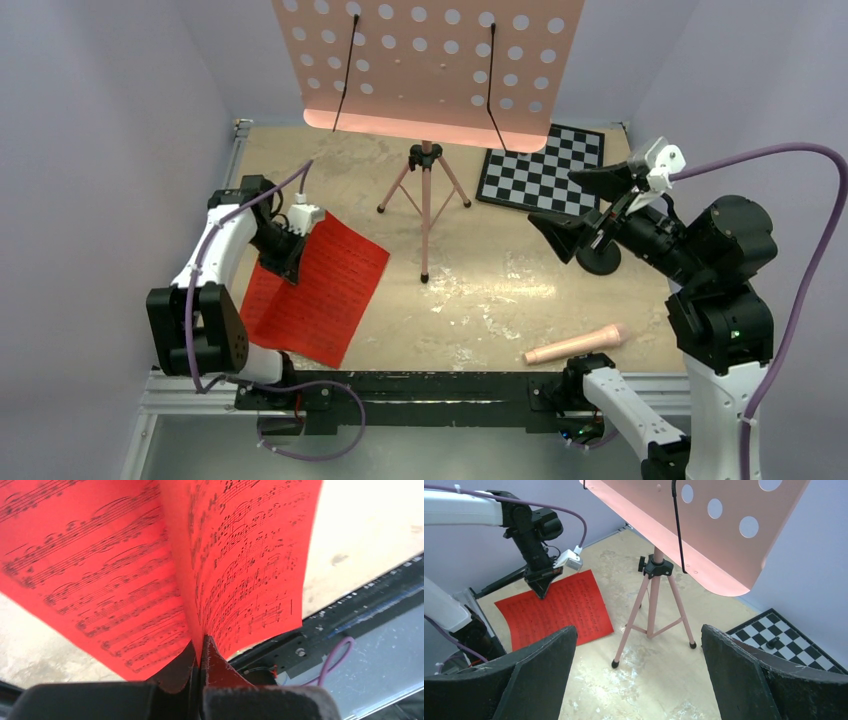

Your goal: Pack up the instrument practice props

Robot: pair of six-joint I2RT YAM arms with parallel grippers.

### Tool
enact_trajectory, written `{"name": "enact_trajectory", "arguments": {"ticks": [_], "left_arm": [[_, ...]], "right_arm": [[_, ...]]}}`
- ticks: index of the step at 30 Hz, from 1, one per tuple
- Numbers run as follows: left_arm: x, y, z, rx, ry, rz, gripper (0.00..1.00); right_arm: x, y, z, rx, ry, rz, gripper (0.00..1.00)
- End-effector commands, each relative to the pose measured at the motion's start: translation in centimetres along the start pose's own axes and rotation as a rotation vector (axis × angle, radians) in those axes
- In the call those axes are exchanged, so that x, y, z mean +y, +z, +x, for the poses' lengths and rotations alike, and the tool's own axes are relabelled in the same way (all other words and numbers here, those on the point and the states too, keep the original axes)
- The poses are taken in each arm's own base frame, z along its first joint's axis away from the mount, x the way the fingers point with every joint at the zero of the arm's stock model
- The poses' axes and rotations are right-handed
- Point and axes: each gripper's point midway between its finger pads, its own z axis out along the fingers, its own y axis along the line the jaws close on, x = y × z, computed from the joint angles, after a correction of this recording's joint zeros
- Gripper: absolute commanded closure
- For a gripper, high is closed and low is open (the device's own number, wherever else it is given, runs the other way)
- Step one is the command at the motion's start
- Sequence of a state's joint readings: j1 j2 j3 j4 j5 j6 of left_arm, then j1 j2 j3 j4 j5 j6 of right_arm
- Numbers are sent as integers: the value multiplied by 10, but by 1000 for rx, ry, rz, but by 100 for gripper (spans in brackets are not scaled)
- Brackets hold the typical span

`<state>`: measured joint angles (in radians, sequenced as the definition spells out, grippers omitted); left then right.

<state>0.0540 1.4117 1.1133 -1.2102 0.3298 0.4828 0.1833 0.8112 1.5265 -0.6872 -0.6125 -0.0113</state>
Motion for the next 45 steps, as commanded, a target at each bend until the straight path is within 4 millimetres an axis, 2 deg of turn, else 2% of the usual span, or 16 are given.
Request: {"name": "enact_trajectory", "arguments": {"ticks": [1, 7, 11, 19, 22, 31, 32, 35, 38, 43, 45], "left_arm": [[48, 8, 7, 34, -52, -122, 100], [86, 21, 11, 53, -197, -142, 100], [100, 28, 13, 56, -242, -163, 100], [127, 31, 33, 74, -301, -219, 100], [132, 32, 38, 85, -343, -218, 100], [131, 39, 51, 119, -349, -224, 100], [132, 40, 54, 127, -351, -235, 98], [134, 37, 62, 152, -373, -275, 78], [135, 25, 62, 131, -381, -316, 64], [124, -6, 47, 27, -391, -344, 7], [120, -21, 41, -4, -390, -355, 1]], "right_arm": [[-3, 2, -12, -49, -31, 9, 1], [-6, 6, -18, -57, -35, 13, 1], [-9, 6, -22, -59, -49, 26, 1], [-12, 10, -30, -68, -61, 26, 1], [-13, 10, -28, -64, -59, 29, 1], [-10, 8, -21, -57, -45, 22, 1], [-9, 8, -21, -57, -45, 20, 1], [-8, 7, -21, -59, -41, 20, 1], [-8, 7, -22, -61, -39, 16, 1], [-7, 10, -20, -59, 3, 9, 1], [-8, 11, -17, -53, 20, 16, 1]]}}
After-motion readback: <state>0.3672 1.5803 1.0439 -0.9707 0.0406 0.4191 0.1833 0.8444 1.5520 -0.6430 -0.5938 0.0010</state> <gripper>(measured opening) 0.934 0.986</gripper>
